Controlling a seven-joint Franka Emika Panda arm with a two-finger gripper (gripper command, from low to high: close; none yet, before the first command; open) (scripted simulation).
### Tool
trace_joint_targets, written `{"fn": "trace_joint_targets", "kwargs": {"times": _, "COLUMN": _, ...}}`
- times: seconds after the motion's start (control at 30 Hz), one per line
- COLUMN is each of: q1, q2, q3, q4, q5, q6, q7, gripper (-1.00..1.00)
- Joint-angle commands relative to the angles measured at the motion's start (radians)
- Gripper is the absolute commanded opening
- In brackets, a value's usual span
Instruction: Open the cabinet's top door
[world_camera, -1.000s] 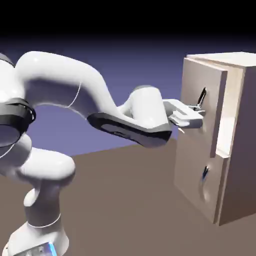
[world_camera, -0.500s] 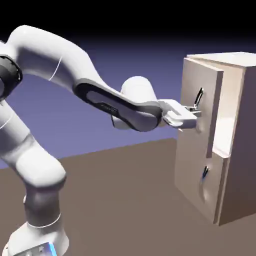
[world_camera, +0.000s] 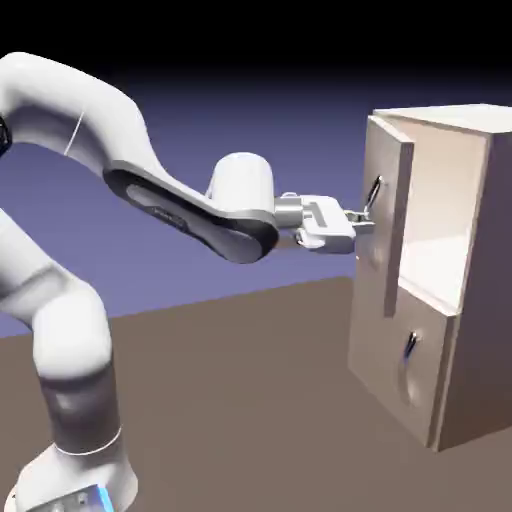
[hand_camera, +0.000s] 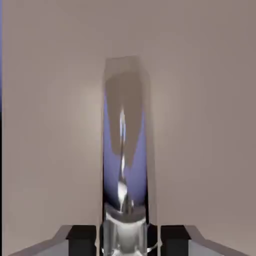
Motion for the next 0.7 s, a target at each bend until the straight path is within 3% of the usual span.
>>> {"fn": "trace_joint_targets", "kwargs": {"times": 0.0, "q1": -0.006, "q2": -0.012, "q3": 0.019, "q4": -0.012, "q5": 0.040, "q6": -0.012, "q7": -0.025, "gripper": -1.00}}
{"fn": "trace_joint_targets", "kwargs": {"times": 0.37, "q1": -0.007, "q2": -0.113, "q3": 0.226, "q4": -0.102, "q5": 0.519, "q6": -0.219, "q7": -0.272, "gripper": -1.00}}
{"fn": "trace_joint_targets", "kwargs": {"times": 0.67, "q1": 0.043, "q2": -0.090, "q3": 0.442, "q4": -0.071, "q5": 0.910, "q6": -0.527, "q7": -0.399, "gripper": -1.00}}
